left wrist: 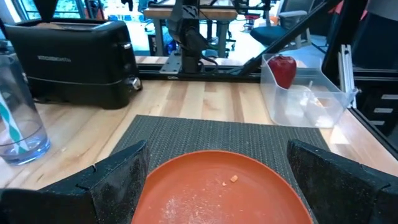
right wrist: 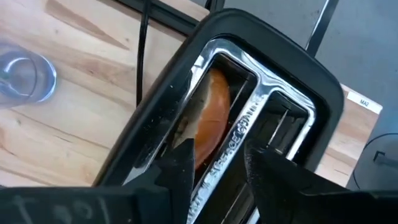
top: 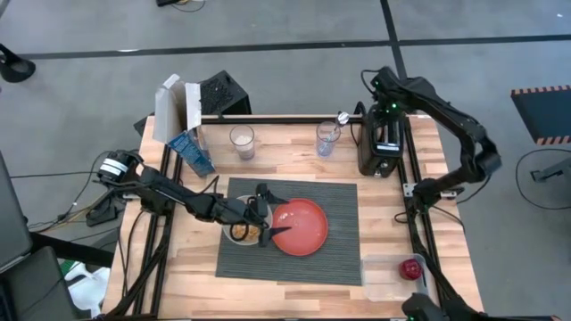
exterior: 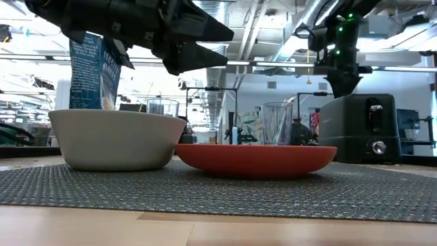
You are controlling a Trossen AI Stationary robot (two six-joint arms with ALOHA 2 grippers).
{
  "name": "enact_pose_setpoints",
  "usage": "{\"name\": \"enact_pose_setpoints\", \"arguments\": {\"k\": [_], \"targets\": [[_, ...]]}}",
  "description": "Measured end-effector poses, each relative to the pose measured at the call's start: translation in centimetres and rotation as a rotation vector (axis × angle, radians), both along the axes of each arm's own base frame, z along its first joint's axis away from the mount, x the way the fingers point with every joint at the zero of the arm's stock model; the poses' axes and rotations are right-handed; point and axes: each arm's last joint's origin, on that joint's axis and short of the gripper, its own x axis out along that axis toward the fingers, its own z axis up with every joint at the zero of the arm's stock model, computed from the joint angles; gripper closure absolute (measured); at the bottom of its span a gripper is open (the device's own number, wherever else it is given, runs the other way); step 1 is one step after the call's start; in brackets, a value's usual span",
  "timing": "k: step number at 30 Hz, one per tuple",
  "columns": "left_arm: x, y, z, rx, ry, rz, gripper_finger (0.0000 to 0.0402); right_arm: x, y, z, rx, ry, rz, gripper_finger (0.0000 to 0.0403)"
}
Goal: Arrange a breakfast setting
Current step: Put the bread on the plate
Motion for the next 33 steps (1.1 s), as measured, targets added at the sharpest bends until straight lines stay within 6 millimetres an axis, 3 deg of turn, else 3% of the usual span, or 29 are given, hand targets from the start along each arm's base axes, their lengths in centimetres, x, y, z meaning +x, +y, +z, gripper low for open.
{"name": "enact_pose_setpoints", "arguments": {"k": [7, 17, 33], "targets": [[0.0, 0.0, -0.1, 0.002, 0.006, 0.003, 0.0038, 0.3, -0.4, -0.4, 0.008, 0.006, 0.001, 0.0237], [0.0, 0.1, -0.1, 0.001, 0.006, 0.01, 0.0038, -0.3, 0.7, 1.7, -0.052, -0.062, -0.003, 0.0238], [0.0, 0.1, -0.1, -0.003, 0.006, 0.012, 0.0038, 1.2, -0.3, -0.7, 0.004, -0.014, -0.005, 0.0239]]}}
